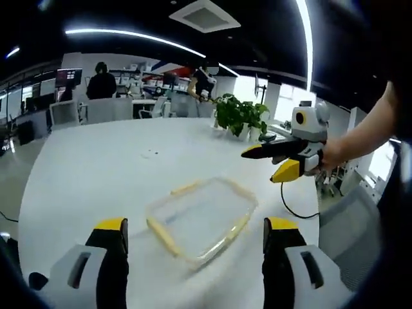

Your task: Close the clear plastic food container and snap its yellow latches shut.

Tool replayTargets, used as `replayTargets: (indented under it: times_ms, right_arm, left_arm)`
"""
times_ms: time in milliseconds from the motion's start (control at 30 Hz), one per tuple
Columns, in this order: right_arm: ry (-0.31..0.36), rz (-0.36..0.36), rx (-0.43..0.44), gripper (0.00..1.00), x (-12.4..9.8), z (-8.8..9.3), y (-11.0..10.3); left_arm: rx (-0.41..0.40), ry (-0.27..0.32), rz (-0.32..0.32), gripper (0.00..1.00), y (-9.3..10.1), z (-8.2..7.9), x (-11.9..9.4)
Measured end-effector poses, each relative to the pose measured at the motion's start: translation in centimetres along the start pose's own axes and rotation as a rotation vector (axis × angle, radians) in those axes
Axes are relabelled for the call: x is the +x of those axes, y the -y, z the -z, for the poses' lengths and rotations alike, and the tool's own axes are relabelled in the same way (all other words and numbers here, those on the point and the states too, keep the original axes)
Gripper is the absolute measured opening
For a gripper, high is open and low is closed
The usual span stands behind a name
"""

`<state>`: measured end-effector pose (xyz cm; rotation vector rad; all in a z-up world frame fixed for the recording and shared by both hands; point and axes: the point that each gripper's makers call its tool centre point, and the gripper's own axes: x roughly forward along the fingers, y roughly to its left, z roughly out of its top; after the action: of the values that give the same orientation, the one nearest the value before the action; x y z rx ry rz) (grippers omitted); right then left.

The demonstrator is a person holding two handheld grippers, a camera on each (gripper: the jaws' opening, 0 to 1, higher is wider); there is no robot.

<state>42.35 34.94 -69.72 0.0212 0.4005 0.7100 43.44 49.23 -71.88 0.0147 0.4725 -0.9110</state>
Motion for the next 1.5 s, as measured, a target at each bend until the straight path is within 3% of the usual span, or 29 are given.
replayTargets:
  times_ms: [233,467,600,833,1133,1500]
  right_arm:
    - [0.009,0.017,0.004,0.72,-1.7,-0.1,-0.5]
    - [-0.002,0.021,-0.029,0.7,-2.6,0.4,-1.0]
    - [0.014,0.026,-0.024,0.7,-3.3,-0.5,-1.3]
    - [0.067,0.038,-0.021,0.69,-4.9,-2.0,-1.7]
    - [0.108,0.087,-0.02,0.67,-6.9,-2.7,-1.9]
    - [0.153,0.116,0.011,0.67,-8.6,-2.4,-2.8]
  left_arm:
    - [-0.004,0.011,-0.011,0.84,0.6,-0.8,-1.4]
    - [0.021,0.003,0.002,0.85,2.3,-0.1,-1.9]
    - [0.025,0.001,-0.01,0.84,2.3,0.0,-2.5]
    - [0.008,0.064,-0.033,0.84,2.1,-1.6,-4.4]
    - [-0.025,0.126,-0.074,0.84,2.3,-2.4,-6.3]
    - [-0.041,0.153,-0.088,0.84,3.6,-1.4,-8.0]
